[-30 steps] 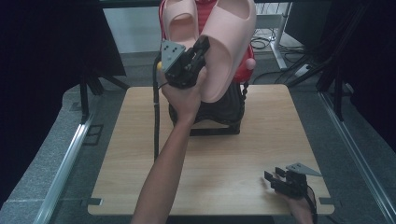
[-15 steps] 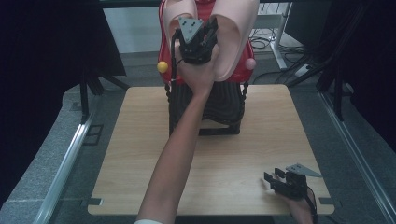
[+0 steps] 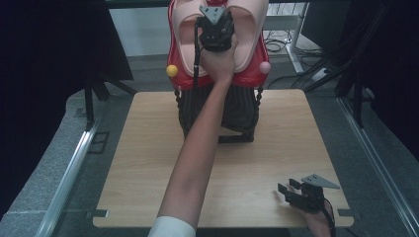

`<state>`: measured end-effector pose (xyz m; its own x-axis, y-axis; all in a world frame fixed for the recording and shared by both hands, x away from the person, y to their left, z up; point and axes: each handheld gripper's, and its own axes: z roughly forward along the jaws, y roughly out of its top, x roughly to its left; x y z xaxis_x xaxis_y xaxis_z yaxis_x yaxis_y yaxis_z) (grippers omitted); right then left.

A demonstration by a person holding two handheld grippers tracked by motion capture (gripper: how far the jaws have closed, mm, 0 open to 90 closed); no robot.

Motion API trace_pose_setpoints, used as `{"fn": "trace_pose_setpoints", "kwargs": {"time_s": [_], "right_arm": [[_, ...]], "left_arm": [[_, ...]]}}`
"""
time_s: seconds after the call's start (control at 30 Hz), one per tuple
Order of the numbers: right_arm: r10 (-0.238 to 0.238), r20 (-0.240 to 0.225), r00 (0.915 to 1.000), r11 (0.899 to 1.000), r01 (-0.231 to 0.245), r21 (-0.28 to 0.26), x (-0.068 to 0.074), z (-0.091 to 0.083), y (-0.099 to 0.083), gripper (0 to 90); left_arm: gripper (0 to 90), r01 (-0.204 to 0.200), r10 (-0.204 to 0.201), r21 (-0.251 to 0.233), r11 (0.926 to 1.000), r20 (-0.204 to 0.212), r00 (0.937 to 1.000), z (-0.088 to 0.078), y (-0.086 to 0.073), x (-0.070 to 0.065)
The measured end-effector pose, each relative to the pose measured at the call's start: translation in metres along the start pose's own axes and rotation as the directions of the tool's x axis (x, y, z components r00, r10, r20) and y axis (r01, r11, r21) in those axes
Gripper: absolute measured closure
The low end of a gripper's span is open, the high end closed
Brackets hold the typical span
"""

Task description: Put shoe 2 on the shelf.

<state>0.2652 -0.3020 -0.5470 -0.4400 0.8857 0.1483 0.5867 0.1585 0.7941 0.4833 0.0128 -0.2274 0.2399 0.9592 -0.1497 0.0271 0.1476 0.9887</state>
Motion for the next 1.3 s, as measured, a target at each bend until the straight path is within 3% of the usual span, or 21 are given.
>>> {"fn": "trace_pose_setpoints", "kwargs": {"time_s": [0.13, 0.23, 0.3, 0.37, 0.43, 0.83, 0.87, 1.07, 1.23, 1.3], "right_arm": [[-0.004, 0.002, 1.0, 1.0, 0.004, -0.002, 0.0, -0.001, 0.0, 45.1], [-0.004, 0.001, 1.0, 1.0, 0.004, -0.001, 0.001, -0.001, 0.001, 45.1], [-0.007, 0.002, 1.0, 1.0, 0.007, -0.002, 0.001, -0.001, 0.001, 45.1], [-0.008, 0.002, 1.0, 1.0, 0.008, -0.001, 0.002, -0.001, 0.001, 45.1], [-0.01, 0.002, 0.9999, 1.0, 0.01, -0.003, 0.003, 0.0, 0.001, 45.1], [-0.015, 0.008, 0.9999, 1.0, 0.015, 0.008, 0.004, 0.003, 0.002, 44.9], [-0.015, 0.008, 0.9998, 1.0, 0.015, 0.009, 0.005, 0.003, 0.001, 44.9], [-0.021, 0.015, 0.9997, 1.0, 0.021, 0.011, 0.006, 0.005, 0.001, 44.9], [-0.029, 0.014, 0.9995, 0.999, 0.028, 0.015, 0.009, 0.006, 0.001, 44.9], [-0.034, 0.013, 0.9993, 0.999, 0.034, 0.018, 0.01, 0.006, 0.001, 44.9]], "left_arm": [[81.3, -0.024, 0.024, 0.007, 0.9997, -0.006, 0.9997, 0.0, -0.003, -0.002], [81.3, -0.019, 0.019, 0.003, 0.9998, -0.011, 0.9998, -0.002, -0.003, -0.002], [73.4, -0.025, 0.025, 0.003, 0.9997, -0.017, 0.9995, -0.003, -0.002, -0.002], [71.0, -0.029, 0.029, -0.002, 0.9996, -0.017, 0.9994, -0.006, -0.002, -0.002], [63.6, -0.032, 0.032, 0.001, 0.9995, -0.009, 0.9995, -0.009, -0.001, -0.001], [54.4, 0.001, -0.004, 0.025, 0.9997, 0.089, 0.996, -0.034, -0.012, 0.014], [53.5, 0.003, -0.009, 0.047, 0.9989, 0.114, 0.9935, -0.038, -0.014, 0.017], [52.5, 0.002, -0.014, 0.066, 0.9978, 0.181, 0.9834, -0.056, -0.022, 0.024], [51.7, 0.002, -0.017, 0.069, 0.9976, 0.218, 0.9757, -0.07, -0.027, 0.029], [51.6, -0.006, -0.009, 0.059, 0.9983, 0.239, 0.971, -0.082, -0.031, 0.032]]}}
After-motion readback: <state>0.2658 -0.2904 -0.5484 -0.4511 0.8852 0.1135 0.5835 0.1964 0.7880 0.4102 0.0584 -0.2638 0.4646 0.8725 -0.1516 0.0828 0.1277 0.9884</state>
